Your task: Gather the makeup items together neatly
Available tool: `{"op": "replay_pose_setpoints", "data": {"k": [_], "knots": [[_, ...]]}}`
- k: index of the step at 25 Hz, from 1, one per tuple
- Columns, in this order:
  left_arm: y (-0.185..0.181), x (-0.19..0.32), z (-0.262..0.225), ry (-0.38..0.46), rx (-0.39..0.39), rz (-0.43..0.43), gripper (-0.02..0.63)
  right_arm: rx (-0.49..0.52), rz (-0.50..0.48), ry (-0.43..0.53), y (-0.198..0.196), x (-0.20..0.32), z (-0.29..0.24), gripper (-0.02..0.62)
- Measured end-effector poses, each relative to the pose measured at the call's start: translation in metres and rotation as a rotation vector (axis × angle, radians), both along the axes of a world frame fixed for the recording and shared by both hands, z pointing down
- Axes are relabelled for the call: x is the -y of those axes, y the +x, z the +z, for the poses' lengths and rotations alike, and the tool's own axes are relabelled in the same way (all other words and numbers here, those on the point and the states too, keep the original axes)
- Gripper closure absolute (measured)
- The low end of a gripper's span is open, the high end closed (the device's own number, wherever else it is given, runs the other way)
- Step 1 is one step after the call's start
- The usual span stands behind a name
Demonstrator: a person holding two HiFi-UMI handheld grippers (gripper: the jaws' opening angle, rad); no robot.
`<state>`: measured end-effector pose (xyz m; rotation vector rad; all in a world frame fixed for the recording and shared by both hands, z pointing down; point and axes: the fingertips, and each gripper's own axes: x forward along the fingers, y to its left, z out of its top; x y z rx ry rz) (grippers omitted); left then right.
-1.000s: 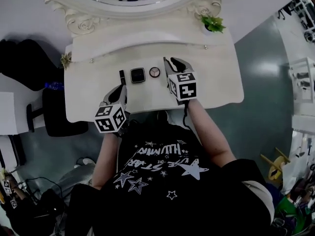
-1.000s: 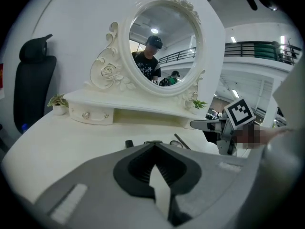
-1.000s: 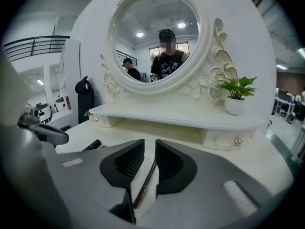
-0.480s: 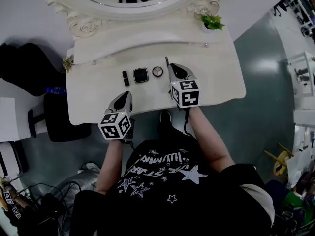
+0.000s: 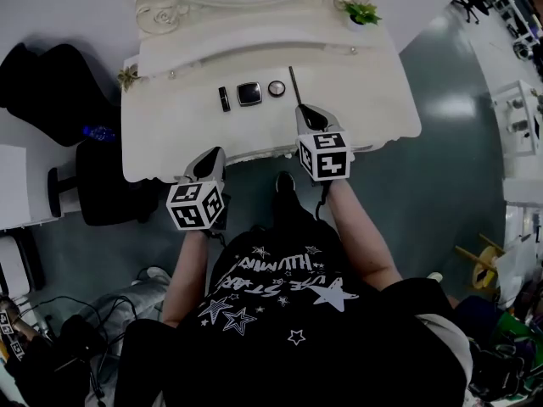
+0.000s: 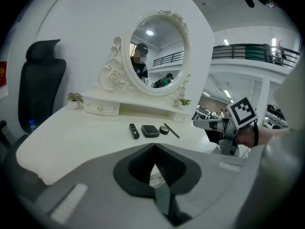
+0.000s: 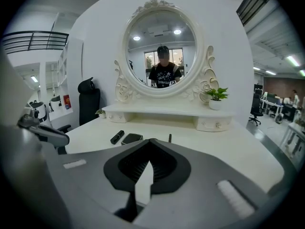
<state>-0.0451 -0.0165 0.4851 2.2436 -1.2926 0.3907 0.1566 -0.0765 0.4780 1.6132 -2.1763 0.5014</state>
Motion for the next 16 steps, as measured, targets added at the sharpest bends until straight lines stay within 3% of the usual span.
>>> {"op": "replay_pose_setpoints", "data": {"k": [16], "knots": [[-0.049,-0.112,0.014,-0.011,0.08,-0.072,0.606,0.041,0.041,0.025,-0.028,-0.115,0.004,0.568]]}}
